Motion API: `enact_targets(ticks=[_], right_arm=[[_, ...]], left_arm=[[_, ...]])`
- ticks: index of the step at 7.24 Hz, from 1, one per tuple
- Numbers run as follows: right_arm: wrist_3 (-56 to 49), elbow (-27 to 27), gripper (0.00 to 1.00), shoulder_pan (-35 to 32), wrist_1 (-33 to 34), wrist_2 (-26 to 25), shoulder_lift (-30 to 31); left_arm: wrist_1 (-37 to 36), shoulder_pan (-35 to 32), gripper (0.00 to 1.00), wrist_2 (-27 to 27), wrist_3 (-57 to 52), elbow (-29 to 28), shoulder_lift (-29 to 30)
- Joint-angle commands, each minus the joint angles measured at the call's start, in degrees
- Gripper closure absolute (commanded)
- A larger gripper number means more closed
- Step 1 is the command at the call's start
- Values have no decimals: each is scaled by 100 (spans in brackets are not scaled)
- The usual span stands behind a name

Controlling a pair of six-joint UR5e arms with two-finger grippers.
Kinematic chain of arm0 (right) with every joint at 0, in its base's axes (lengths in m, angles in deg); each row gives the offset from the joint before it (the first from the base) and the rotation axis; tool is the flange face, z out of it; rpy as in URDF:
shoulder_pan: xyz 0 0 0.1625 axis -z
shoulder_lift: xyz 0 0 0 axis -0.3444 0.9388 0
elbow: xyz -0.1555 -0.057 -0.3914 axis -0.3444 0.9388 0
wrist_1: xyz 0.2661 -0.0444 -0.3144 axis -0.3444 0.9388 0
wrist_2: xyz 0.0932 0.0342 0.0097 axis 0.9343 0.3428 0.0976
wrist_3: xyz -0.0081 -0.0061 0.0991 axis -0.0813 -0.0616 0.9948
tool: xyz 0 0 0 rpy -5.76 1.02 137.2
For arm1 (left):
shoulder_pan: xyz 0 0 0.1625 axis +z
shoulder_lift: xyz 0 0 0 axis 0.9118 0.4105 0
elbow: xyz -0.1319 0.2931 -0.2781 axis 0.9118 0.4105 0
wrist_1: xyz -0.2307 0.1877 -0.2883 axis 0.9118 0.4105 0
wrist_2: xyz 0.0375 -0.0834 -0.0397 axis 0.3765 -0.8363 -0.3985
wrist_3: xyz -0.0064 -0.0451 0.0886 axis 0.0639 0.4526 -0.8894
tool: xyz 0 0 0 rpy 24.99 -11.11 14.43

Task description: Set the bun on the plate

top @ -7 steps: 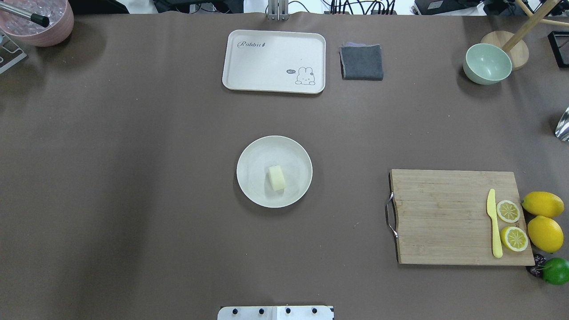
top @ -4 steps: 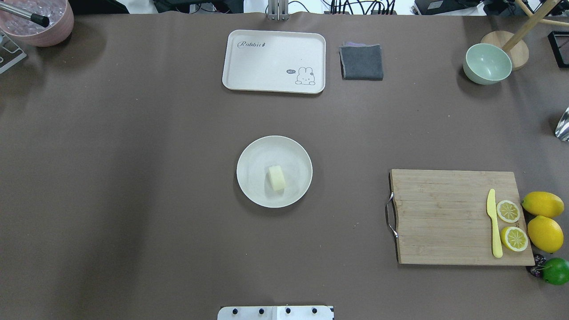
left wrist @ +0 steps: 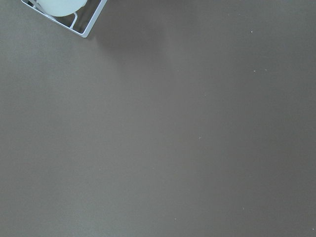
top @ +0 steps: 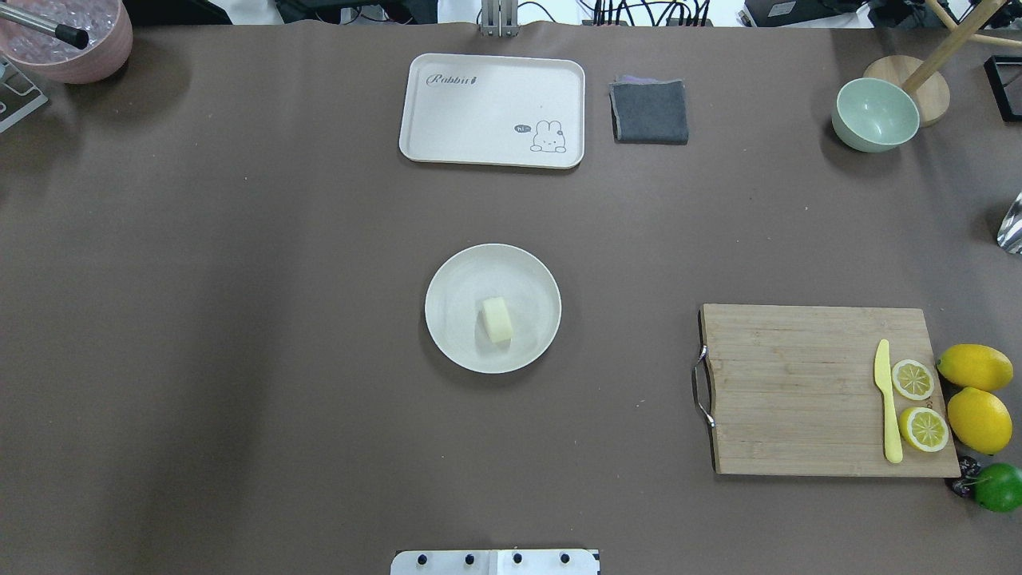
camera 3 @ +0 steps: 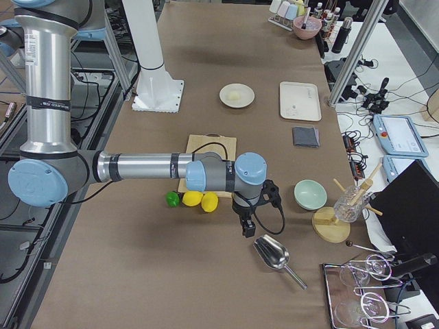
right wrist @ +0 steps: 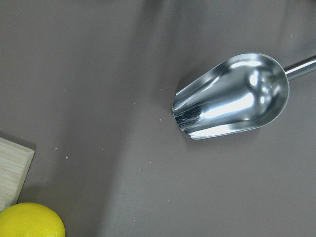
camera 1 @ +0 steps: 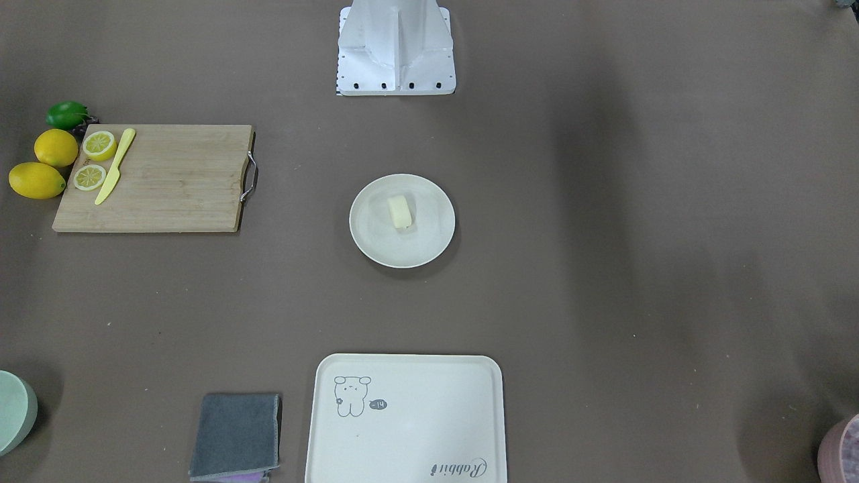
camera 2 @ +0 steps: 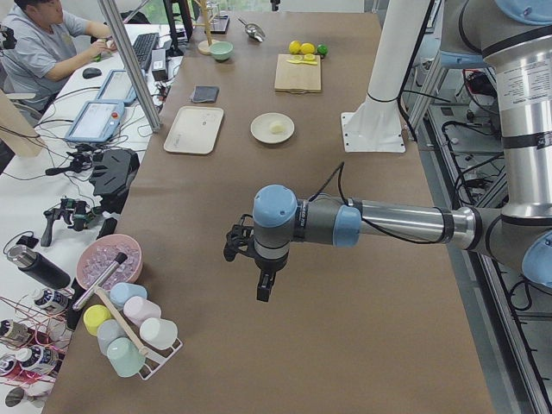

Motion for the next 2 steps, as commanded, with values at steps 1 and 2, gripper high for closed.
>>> enact_targets(ticks=[1,2], right_arm=[[8,4,0,26,6,3,8],[8,13,0,27,6,3,9]], left_arm=[[0,0,3,5,0,13,-8],[0,0,3,5,0,22,-8]])
